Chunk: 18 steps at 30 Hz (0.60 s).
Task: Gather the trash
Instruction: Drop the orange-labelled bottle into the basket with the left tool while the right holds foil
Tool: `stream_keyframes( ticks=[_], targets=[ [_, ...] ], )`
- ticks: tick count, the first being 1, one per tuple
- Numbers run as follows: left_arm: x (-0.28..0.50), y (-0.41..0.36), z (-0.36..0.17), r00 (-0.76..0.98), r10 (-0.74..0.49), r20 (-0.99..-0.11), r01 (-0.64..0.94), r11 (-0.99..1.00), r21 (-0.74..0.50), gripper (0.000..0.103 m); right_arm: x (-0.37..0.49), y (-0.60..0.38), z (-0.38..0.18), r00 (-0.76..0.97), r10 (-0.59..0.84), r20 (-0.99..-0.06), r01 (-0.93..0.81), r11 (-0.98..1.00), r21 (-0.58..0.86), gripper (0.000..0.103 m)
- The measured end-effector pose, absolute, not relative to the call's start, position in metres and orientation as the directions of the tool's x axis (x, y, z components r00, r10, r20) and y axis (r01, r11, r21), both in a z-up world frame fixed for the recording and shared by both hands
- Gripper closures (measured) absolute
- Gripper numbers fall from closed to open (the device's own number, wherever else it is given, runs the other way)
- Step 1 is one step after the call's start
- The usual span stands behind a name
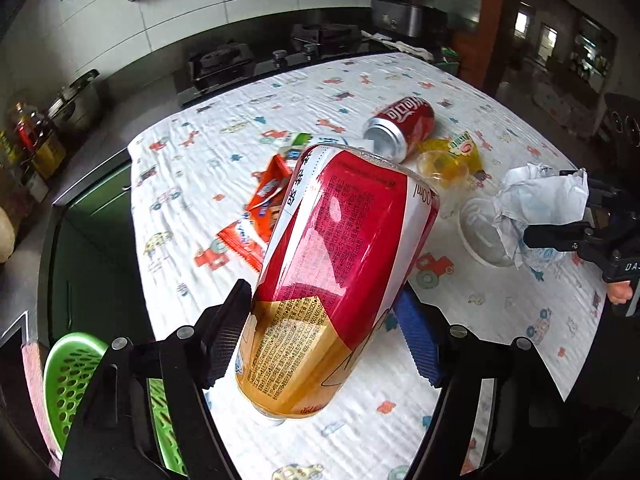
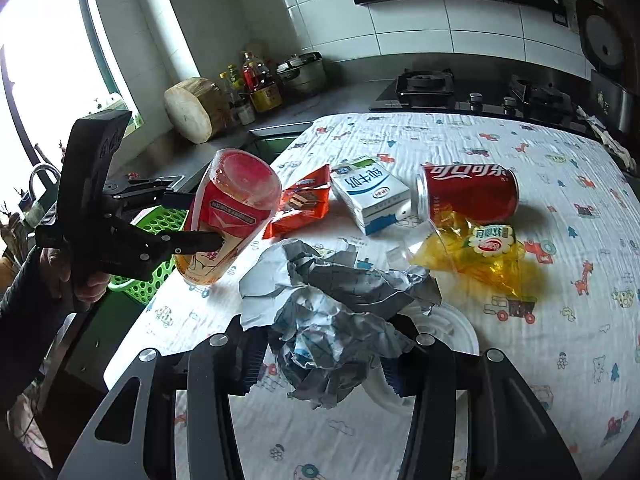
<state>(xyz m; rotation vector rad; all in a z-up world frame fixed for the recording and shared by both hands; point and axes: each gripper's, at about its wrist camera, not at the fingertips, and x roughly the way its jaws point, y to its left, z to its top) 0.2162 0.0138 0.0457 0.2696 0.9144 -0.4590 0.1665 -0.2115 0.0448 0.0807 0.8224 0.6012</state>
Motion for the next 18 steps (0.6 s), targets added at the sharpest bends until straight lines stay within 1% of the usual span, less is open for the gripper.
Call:
stream_keyframes(
  ticks=[2,8,11,18],
  targets=[
    [0.215,0.034,0.050,0.532,-0.254,-0.808,0.450,0.893,0.015,0.032,0.168,-0.201,0.047,0.514,0.546,-0.661,-0.489,0.820,0.297,0.057],
    [0.206,0.109,0.061,0.577,-0.168,-0.799,0.284,0.959,0.004,0.033,0.173,-0.160,0.047,0.466,0.593,-0.657,-0.551,0.775,0.309,0.057],
    [0.202,0.150,0.062,0.602,-0.104,-0.792,0.184,0.983,0.010,0.033,0.177,-0.136,0.047,0.436,0.615,-0.657,-0.584,0.749,0.313,0.057],
    [0.202,0.240,0.037,0.585,0.014,-0.811,-0.045,0.999,-0.016,0.033,0.182,-0.085,0.050,0.381,0.654,-0.653,-0.651,0.692,0.313,0.057]
  ],
)
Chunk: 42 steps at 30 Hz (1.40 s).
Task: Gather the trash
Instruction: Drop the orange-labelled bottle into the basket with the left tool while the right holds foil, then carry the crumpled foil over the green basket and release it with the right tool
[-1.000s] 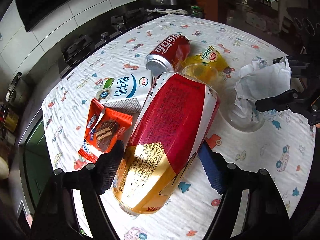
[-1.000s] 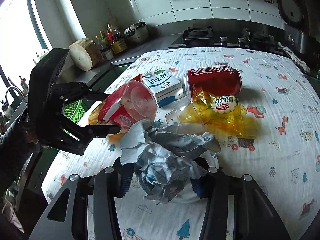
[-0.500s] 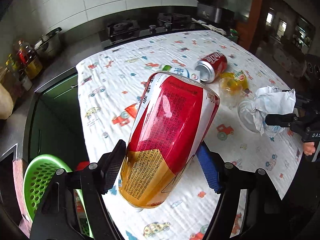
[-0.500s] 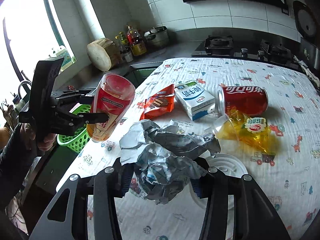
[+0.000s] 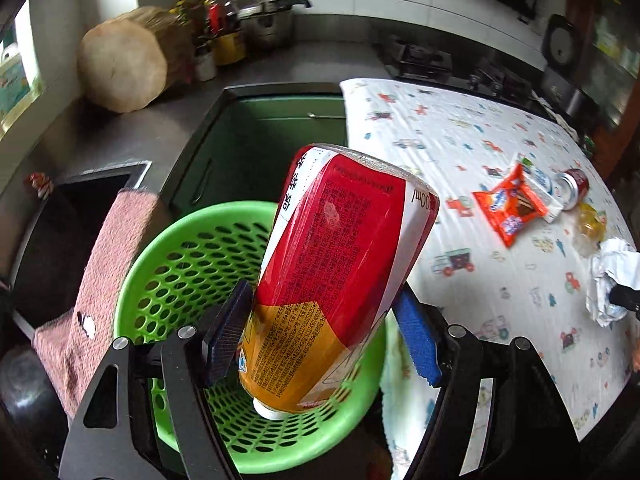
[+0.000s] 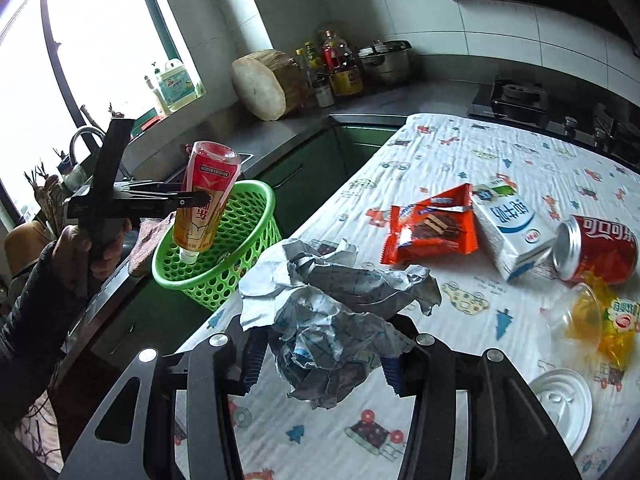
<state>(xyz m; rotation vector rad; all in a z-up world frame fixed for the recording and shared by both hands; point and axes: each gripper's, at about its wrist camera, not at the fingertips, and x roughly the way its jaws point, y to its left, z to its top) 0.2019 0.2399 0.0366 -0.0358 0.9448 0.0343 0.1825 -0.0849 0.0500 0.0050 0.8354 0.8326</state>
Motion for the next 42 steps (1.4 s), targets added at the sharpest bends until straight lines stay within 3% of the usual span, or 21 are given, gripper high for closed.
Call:
stream_keyframes(
  ticks=[9,20,42],
  targets=[
    [0.205,0.289,-0.019,0.501,0.018,-0.865,-0.170,0.982,-0.078,0.033,0.193,-0.030,0.047,0.321,0.674,-0.665,-0.699,0.643,0.314,0.057],
    [0.210,0.293,-0.060,0.423,-0.038,-0.905,-0.172,0.977,-0.122,0.032,0.202,0.015,0.046,0.271,0.696,-0.665,-0.736,0.595,0.322,0.057],
    [0.139,0.332,-0.019,0.537,0.034,-0.843,-0.270,0.954,-0.133,0.022,0.221,0.119,0.035,0.191,0.707,-0.681,-0.783,0.528,0.329,0.057]
  ],
)
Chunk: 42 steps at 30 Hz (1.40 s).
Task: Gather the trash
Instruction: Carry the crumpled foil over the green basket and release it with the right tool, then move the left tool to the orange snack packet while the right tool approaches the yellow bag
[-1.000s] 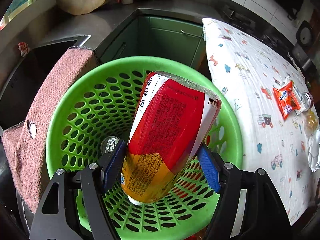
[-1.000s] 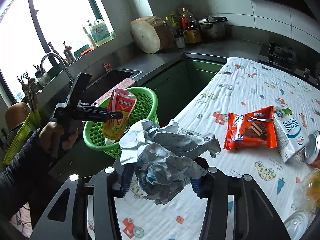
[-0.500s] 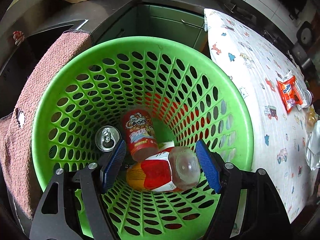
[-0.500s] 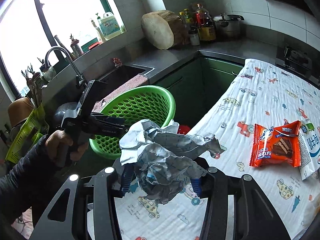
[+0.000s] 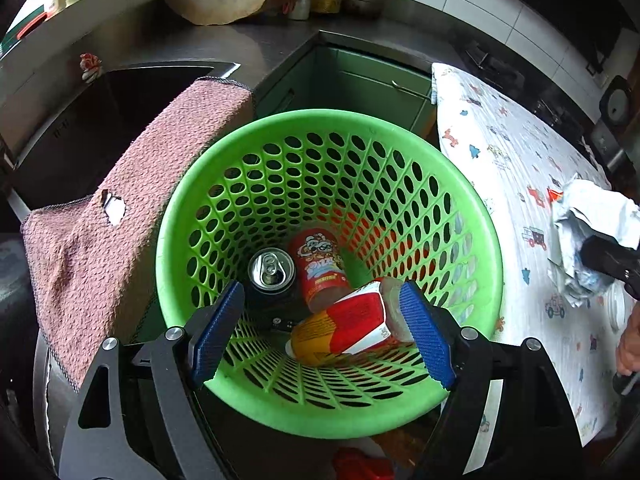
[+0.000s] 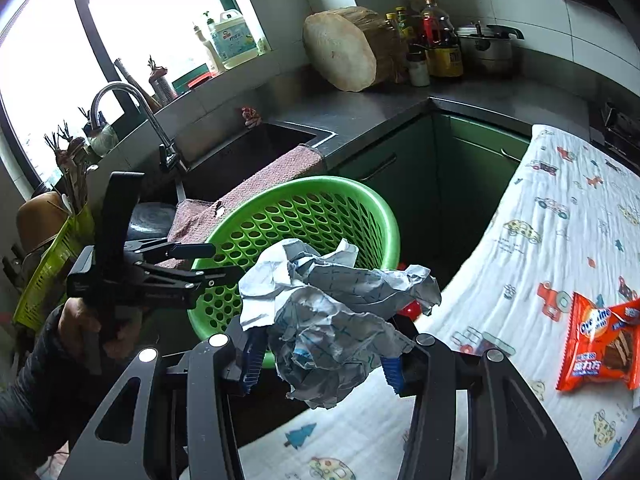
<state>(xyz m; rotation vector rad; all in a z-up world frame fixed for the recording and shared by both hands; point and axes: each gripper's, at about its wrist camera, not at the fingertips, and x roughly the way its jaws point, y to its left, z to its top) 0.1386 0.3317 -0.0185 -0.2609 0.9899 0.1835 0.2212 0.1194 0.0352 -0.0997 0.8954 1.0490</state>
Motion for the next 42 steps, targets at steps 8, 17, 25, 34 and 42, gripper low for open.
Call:
stream_keyframes(
  ticks=[8,17,25,34,42],
  targets=[
    [0.114,0.342,-0.016,0.549,0.053,-0.834,-0.302,0.943,-0.139,0.020,0.240,0.182,0.023,0.195,0.672,-0.714,-0.790,0.539,0.291,0.056],
    [0.107,0.346,-0.027,0.540,0.042,-0.840,-0.315,0.936,-0.156,0.019,0.258,0.205,0.008,0.212,0.637,-0.741,-0.781,0.567,0.264,0.028],
    [0.108,0.343,-0.031,0.536,0.032,-0.843,-0.318,0.933,-0.167,0.018,0.254,0.192,0.010,0.226,0.640,-0.735,-0.775,0.575,0.263,0.026],
    [0.112,0.328,-0.021,0.551,0.027,-0.834,-0.292,0.943,-0.163,0.018,0.250,0.139,0.026,0.288,0.647,-0.706,-0.744,0.616,0.260,0.019],
    [0.126,0.293,-0.009,0.571,-0.002,-0.821,-0.221,0.963,-0.156,0.017,0.254,0.059,0.037,0.374,0.614,-0.695,-0.671,0.697,0.254,0.016]
  ],
)
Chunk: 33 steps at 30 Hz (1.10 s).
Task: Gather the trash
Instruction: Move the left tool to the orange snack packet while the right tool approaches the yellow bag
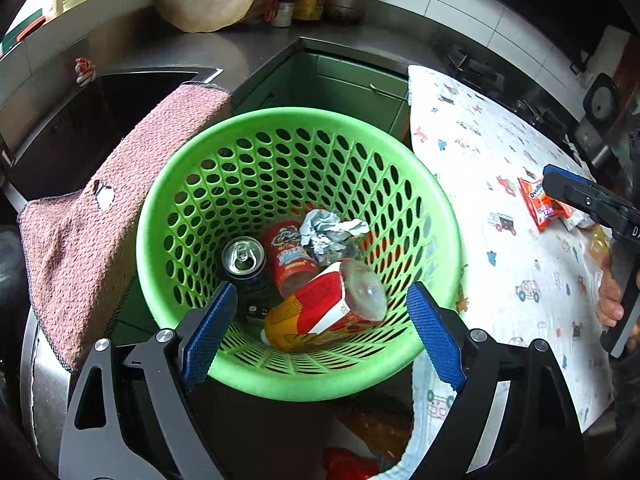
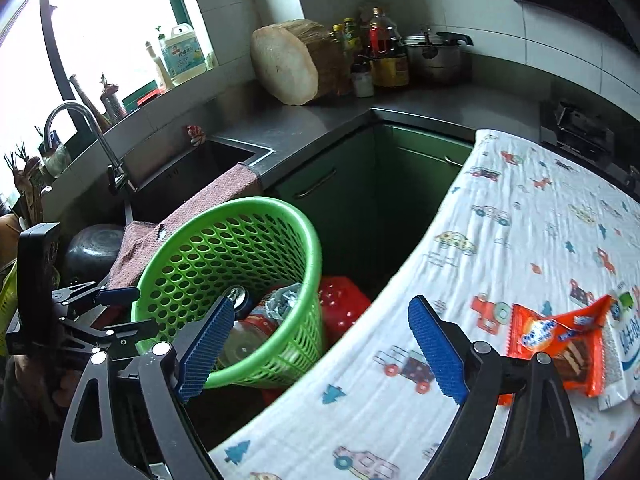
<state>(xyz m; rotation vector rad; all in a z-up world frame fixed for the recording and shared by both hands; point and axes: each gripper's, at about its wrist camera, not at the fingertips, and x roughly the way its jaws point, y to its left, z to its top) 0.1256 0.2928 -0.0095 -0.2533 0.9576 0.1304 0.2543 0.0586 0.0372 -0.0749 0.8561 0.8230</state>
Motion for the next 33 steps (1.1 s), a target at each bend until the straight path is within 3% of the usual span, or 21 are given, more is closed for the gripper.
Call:
stream_keyframes(
  ticks=[19,30,33],
  targets=[
    [0.173,0.181,0.000,0.575,-0.109,-0.811,-0.002,0.991,-0.135,0.016,0.233,-0.200,0.039,0.617,0.357,-0.702,-0.344,0.924,0.167,0.014],
    [0.198,0.124,0.000,0.578,-0.146,-0.803,0.119,0.988,-0.094,0.016,0.244,-0.291,0.011,0.614,0.254,-0.747,-0.237,0.962,0.133,0.014],
    [0.208,0.105,-0.003,0.574,-0.166,-0.802,0.167,0.982,-0.084,0.016,0.254,-0.299,-0.001,0.590,0.266,-0.763,-0.256,0.957,0.136,0.019]
  ],
)
